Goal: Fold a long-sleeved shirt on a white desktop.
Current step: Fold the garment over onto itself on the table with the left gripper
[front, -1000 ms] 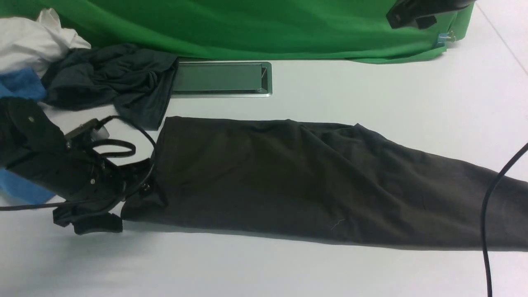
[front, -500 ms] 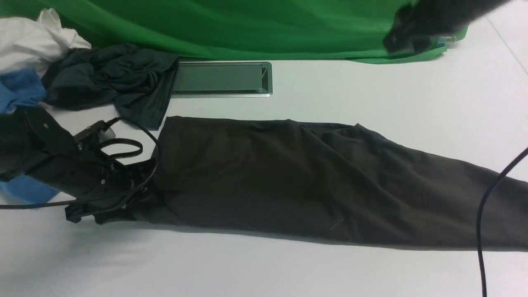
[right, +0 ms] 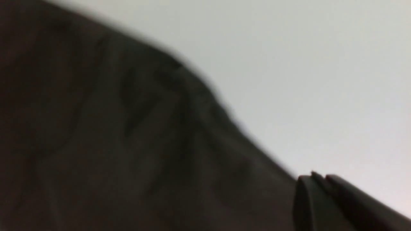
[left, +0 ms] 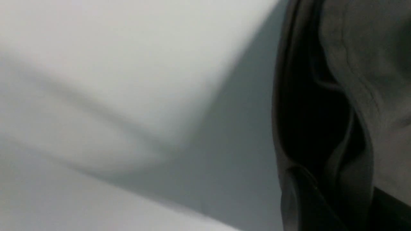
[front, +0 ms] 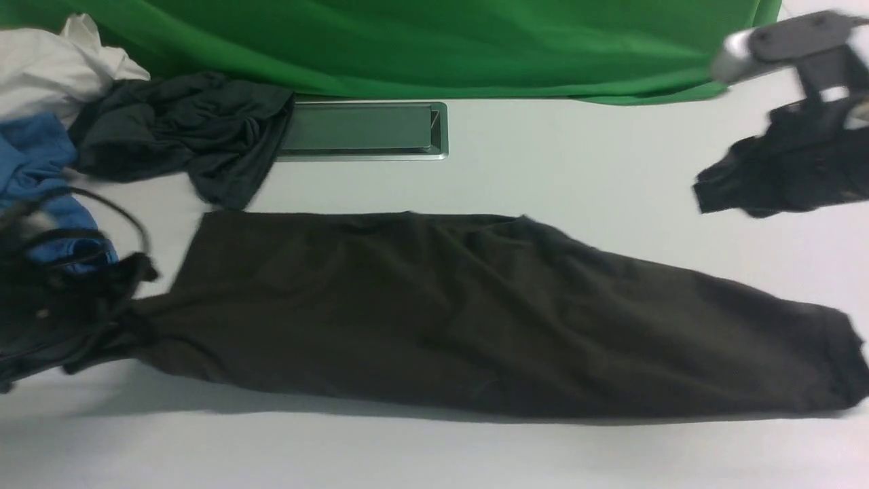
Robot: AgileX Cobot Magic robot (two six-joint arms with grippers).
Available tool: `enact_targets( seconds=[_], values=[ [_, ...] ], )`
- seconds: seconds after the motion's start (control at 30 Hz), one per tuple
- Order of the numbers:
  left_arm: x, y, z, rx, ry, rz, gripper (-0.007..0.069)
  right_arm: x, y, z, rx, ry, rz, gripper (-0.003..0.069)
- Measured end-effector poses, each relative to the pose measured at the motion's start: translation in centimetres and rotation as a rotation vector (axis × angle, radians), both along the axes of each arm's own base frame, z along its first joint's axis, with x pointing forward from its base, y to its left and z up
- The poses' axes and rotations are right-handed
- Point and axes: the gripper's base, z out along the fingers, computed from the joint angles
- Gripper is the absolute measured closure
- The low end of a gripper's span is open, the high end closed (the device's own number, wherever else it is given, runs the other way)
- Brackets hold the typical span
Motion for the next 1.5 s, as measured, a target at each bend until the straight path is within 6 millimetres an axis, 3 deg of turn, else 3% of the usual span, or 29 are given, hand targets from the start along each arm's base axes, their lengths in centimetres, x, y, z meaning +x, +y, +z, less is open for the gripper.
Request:
enact_targets(
  seconds=[0.13, 0.27, 0.37, 0.53, 0.57, 0.67, 0.7, 0.87, 0.93, 1.03, 1.13, 1.17, 1.2, 1.23, 1.33, 1.4, 1.5],
  values=[
    [-1.5, 0.8, 0.9, 0.042, -0.087, 0.074, 0.0546, -1.2, -0.4, 1.2, 0.006, -0.036, -0.001, 0.0633],
    [-1.6, 0.8, 1.4, 0.042, -0.126, 0.096, 0.0546, -1.5, -0.3, 1.0, 0.005, 0.003, 0.008, 0.0633],
    [-0.6, 0.2, 2.9, 0.031, -0.197, 0.027, 0.0546, -2.1, -0.3, 1.8, 0.006, 0.022, 0.023, 0.0633],
    [1.9, -2.0, 7.5, 0.021, -0.358, -0.121, 0.0546, -3.2, -0.3, 5.8, 0.018, -0.029, 0.052, 0.0633],
    [2.7, -3.3, 9.5, 0.024, -0.425, -0.18, 0.0546, -3.6, -0.3, 7.3, 0.024, -0.059, 0.058, 0.0633],
    [3.8, -6.4, 12.4, 0.016, -0.523, -0.293, 0.0546, -4.3, -0.4, 9.1, 0.03, -0.102, 0.066, 0.0632],
    [4.4, -9.8, 14.3, -0.01, -0.591, -0.403, 0.0546, -4.9, -0.5, 10.1, 0.035, -0.135, 0.068, 0.0631],
    [5.2, -21.4, 15.9, -0.109, -0.665, -0.716, 0.0546, -6.6, -0.8, 11.9, 0.043, -0.197, 0.071, 0.0627],
    [5.5, -27.9, 14.3, -0.154, -0.634, -0.866, 0.0546, -7.2, -0.9, 12.3, 0.044, -0.213, 0.072, 0.0626],
    [4.5, -35.7, 11.9, -0.187, -0.604, -1.045, 0.0546, -7.6, -1.0, 12.6, 0.044, -0.224, 0.073, 0.0626],
    [3.4, -42.1, 8.3, -0.199, -0.562, -1.169, 0.0546, -7.7, -1.0, 12.5, 0.042, -0.214, 0.076, 0.0622],
    [3.2, -44.2, 6.3, -0.19, -0.54, -1.205, 0.0542, -7.8, -1.0, 12.4, 0.041, -0.205, 0.078, 0.0622],
    [3.0, -44.7, 6.2, -0.192, -0.546, -1.214, 0.0541, -7.8, -1.0, 12.4, 0.04, -0.204, 0.079, 0.0622],
    [2.8, -46.8, 3.9, -0.191, -0.517, -1.244, 0.0526, -7.9, -1.0, 12.4, 0.038, -0.194, 0.081, 0.062],
    [3.3, -48.7, 0.6, -0.181, -0.476, -1.262, 0.0449, -8.0, -0.7, 12.3, 0.032, -0.189, 0.099, 0.0617],
    [3.5, -49.0, 0.2, -0.18, -0.474, -1.262, 0.0408, -8.1, -0.5, 12.3, 0.032, -0.189, 0.112, 0.0615],
    [3.5, -49.0, -0.1, -0.163, -0.466, -1.289, 0.0217, -8.3, 0.1, 12.2, 0.026, -0.185, 0.147, 0.061]
  ],
)
